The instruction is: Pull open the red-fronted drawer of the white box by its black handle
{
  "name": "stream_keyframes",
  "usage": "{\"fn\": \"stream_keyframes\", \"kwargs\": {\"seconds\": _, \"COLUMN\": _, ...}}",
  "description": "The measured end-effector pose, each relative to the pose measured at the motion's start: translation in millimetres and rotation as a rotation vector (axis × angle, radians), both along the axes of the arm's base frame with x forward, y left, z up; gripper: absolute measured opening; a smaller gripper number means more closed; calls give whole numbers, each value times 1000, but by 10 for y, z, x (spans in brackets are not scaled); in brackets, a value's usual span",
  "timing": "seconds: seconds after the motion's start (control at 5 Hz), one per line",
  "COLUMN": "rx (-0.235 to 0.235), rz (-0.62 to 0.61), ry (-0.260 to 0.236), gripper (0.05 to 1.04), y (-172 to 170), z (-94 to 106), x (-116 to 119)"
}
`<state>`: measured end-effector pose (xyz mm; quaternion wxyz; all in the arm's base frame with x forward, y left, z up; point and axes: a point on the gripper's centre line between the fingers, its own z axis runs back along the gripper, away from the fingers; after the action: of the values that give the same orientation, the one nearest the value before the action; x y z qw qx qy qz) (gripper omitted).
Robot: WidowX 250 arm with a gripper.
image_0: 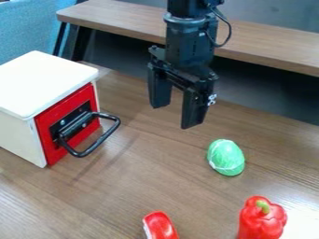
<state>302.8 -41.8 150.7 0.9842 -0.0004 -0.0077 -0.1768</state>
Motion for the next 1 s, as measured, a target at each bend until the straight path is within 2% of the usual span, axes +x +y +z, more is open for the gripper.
{"fn": "stream_keyframes", "kwargs": {"seconds": 0.2, "rx": 5, "rz": 2, "ry": 33, "gripper": 999, "y": 0, "z": -104, "x": 0}}
{"fn": "stream_keyframes", "kwargs": {"seconds": 0.4, "rx": 17, "rz": 30, "ry": 66, "gripper": 999, "y": 78, "z": -300, "x": 19}}
{"fn": "stream_keyframes", "kwargs": {"seconds": 0.8, "rx": 50, "rz": 101, "ry": 90, "gripper": 999, "y": 212, "z": -580, "x": -119}}
{"fn": "stream_keyframes", "kwargs": {"seconds": 1.0, "rx": 63, "rz": 180, "ry": 107, "gripper": 999, "y": 456, "z": -780, "x": -245}}
